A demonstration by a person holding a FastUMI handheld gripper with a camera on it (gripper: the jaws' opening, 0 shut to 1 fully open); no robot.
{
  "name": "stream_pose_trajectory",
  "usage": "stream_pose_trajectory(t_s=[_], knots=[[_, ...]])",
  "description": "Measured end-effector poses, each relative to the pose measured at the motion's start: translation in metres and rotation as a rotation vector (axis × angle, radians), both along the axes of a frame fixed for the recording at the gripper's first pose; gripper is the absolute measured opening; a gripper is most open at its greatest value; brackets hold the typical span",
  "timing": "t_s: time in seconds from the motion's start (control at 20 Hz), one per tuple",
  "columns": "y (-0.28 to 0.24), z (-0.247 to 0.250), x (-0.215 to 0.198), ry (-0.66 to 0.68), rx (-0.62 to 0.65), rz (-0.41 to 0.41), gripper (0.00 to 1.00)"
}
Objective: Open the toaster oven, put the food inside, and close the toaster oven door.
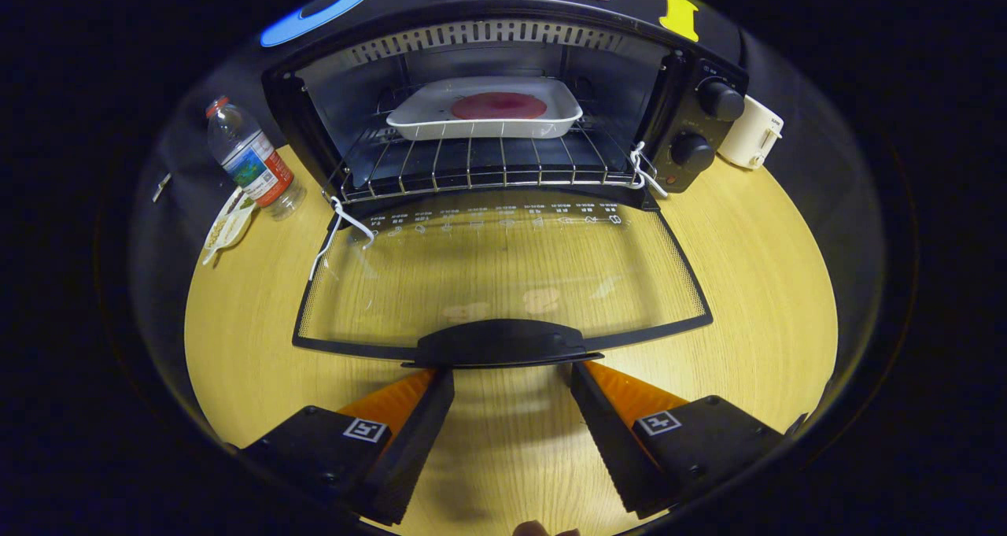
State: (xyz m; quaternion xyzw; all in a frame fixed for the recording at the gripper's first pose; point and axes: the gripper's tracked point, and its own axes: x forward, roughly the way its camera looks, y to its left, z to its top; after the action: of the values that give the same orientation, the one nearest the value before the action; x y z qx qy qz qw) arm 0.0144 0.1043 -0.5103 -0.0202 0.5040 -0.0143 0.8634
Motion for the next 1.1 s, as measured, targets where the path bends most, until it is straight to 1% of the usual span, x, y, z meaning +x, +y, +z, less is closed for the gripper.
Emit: stream_pose_trajectory(t_s=[0.15, 0.25, 0.6, 0.75, 1.0, 1.1], knots=[[0.001, 0.008, -0.002, -0.014, 0.002, -0.008, 0.99], [0.001, 0.018, -0.004, -0.033, -0.001, 0.000, 0.99], [0.007, 0.073, 0.002, -0.166, 0.035, 0.012, 0.99], [0.009, 0.092, 0.011, -0.234, 0.072, -0.010, 0.99], [0.012, 0.116, 0.023, -0.294, 0.113, -0.053, 0.99], [0.014, 0.130, 0.024, -0.327, 0.123, -0.056, 0.99]])
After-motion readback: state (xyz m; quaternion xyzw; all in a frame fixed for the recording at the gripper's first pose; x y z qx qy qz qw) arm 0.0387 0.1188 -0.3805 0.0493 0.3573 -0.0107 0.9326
